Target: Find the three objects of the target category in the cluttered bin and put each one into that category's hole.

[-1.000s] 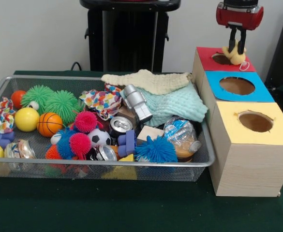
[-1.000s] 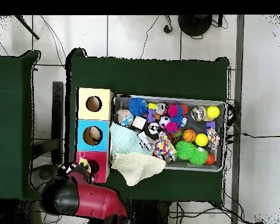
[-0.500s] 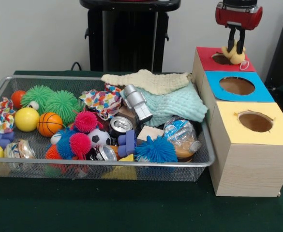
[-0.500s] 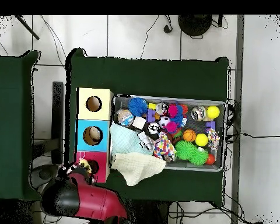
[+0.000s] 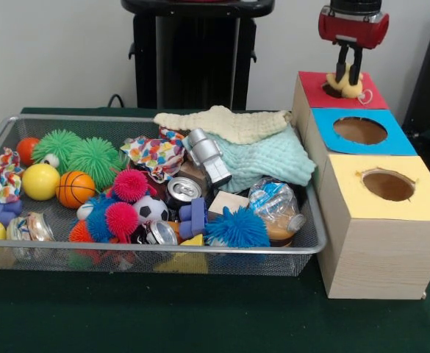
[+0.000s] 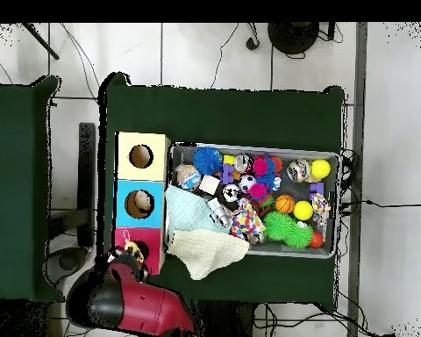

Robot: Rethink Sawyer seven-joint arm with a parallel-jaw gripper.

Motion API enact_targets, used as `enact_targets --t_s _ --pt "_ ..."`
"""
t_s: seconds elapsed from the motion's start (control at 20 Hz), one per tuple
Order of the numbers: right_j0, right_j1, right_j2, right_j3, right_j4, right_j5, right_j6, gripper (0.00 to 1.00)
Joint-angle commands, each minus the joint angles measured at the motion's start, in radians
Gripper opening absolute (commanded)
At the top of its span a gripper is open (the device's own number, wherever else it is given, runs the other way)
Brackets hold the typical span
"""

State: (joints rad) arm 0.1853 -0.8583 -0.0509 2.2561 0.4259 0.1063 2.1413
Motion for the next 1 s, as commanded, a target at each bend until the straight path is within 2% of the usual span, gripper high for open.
enact_targets --t_s 0.05,0.6,0.75,0.8,1.0 --pt "-0.012 0.082 0.013 0.060 0.006 -0.077 0.222 0.00" --pt "-0.044 0.080 0.015 0.072 -0.010 -0.091 0.193 0.00" --pt "-0.033 0.083 0.010 0.074 -0.010 -0.110 0.202 0.00" --pt "-0.023 0.085 0.000 0.074 -0.004 -0.115 0.209 1.00" --pt "-0.057 0.079 0.033 0.089 -0.012 -0.134 0.214 1.00"
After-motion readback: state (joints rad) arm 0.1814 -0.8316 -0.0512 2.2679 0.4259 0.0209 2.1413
